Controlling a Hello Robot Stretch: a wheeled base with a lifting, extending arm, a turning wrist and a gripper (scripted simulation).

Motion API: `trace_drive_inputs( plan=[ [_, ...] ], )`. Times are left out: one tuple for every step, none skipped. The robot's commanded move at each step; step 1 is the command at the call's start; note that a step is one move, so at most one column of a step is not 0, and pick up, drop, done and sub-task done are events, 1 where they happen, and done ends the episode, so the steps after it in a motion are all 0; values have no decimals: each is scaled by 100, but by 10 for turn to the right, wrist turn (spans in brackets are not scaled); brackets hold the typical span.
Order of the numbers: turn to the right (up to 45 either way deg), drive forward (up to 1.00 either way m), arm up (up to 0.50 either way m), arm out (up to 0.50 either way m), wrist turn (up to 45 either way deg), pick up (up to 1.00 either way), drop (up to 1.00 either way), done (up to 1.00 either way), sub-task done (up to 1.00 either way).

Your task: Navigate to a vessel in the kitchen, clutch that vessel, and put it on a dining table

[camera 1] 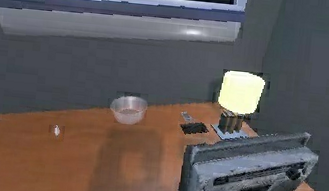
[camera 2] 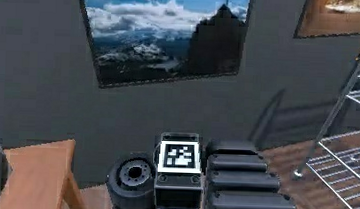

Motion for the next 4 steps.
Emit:
trace_drive_inputs(
  plan=[
    [450, 0, 0, 0, 0, 0, 0, 0, 0],
    [360, 0, 0, 0, 0, 0, 0, 0, 0],
    [0, 25, 0, 0, 0, 0, 0, 0, 0],
    [-450, 0, 0, 0, 0, 0, 0, 0, 0]
  ],
)
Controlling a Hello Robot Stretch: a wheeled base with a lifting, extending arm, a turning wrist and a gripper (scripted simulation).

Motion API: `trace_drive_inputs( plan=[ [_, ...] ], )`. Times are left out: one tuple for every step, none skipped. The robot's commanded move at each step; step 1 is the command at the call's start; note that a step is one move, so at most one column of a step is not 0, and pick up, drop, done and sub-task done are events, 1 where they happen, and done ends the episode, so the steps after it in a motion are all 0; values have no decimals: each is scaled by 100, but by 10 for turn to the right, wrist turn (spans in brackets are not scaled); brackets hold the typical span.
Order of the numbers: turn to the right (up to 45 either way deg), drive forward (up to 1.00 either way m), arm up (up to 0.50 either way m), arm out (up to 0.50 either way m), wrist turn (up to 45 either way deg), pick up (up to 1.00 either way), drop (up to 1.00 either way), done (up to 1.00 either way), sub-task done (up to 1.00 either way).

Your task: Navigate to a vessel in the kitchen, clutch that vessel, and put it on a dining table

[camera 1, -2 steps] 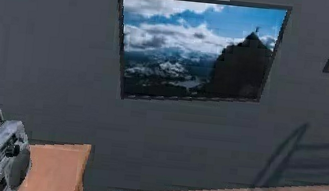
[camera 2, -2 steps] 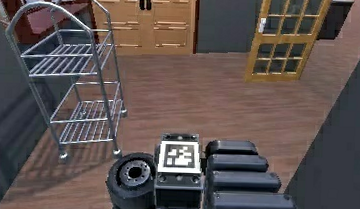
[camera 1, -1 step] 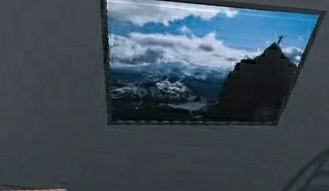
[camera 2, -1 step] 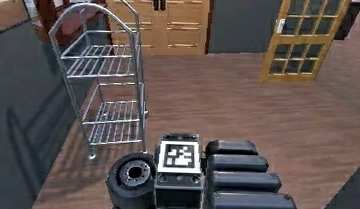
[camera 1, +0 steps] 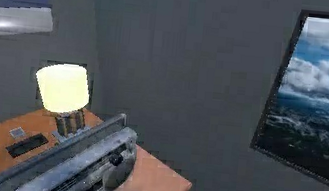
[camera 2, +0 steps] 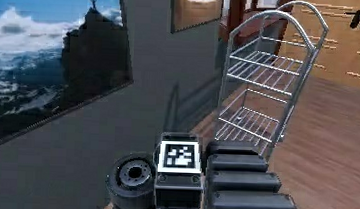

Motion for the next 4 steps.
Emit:
trace_drive_inputs(
  plan=[
    [-450, 0, 0, 0, 0, 0, 0, 0, 0],
    [-210, 0, 0, 0, 0, 0, 0, 0, 0],
    [450, 0, 0, 0, 0, 0, 0, 0, 0],
    [450, 0, 0, 0, 0, 0, 0, 0, 0]
  ],
)
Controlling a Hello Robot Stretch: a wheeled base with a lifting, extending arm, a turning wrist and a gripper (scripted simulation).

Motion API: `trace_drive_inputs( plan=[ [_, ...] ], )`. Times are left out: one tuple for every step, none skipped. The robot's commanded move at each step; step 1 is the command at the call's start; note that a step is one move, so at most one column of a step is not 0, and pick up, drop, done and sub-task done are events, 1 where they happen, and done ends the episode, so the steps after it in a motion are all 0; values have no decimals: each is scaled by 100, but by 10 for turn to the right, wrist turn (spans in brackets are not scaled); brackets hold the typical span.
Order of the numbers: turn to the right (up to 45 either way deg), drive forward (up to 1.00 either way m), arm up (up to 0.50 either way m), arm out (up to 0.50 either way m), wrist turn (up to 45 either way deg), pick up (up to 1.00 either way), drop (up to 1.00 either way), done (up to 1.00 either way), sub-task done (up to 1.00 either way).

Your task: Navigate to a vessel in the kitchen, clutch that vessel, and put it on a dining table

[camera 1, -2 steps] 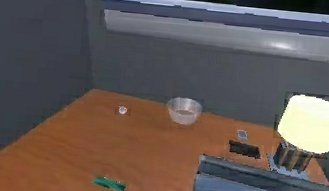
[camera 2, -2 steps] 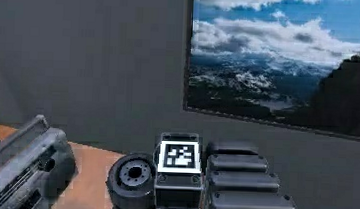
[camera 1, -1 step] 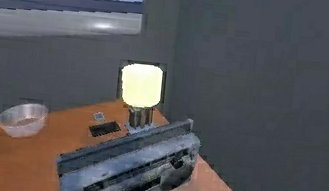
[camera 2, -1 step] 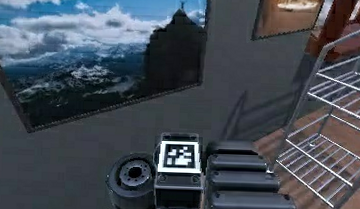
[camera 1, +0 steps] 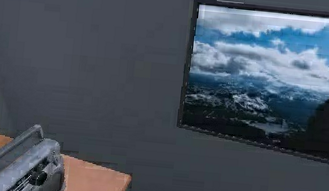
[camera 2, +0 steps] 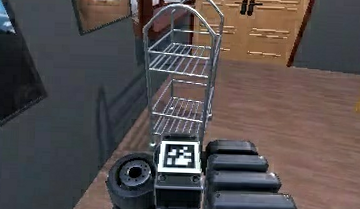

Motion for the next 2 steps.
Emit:
trace_drive_inputs(
  plan=[
    [240, 0, 0, 0, 0, 0, 0, 0, 0],
    [-450, 0, 0, 0, 0, 0, 0, 0, 0]
  ],
)
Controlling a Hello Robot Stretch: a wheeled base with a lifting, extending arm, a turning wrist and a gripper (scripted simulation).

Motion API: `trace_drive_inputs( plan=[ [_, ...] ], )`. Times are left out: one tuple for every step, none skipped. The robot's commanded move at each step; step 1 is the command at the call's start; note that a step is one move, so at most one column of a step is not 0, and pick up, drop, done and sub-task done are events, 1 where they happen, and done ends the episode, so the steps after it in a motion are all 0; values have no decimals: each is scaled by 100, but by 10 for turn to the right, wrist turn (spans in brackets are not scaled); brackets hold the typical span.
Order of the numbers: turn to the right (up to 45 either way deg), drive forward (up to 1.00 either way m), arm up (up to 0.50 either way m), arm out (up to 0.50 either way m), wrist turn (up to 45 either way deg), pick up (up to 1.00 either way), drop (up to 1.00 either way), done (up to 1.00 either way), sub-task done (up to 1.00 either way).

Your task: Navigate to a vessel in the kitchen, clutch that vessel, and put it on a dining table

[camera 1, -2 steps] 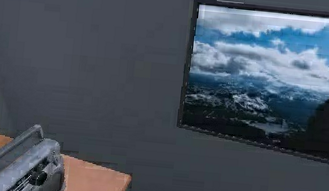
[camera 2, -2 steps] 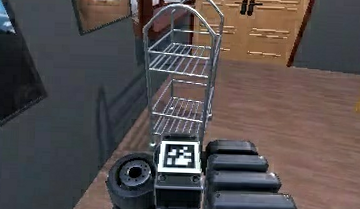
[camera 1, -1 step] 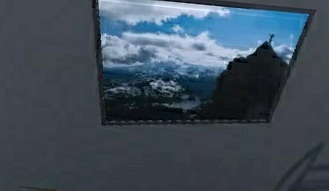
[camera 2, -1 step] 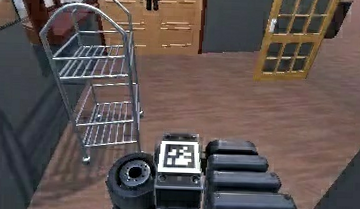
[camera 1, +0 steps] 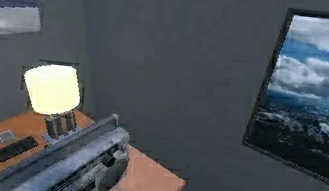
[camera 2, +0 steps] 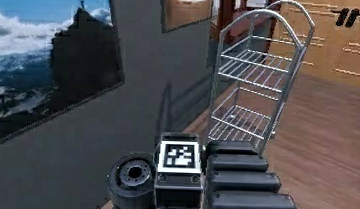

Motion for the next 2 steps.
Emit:
trace_drive_inputs(
  plan=[
    [-450, 0, 0, 0, 0, 0, 0, 0, 0],
    [-330, 0, 0, 0, 0, 0, 0, 0, 0]
  ],
)
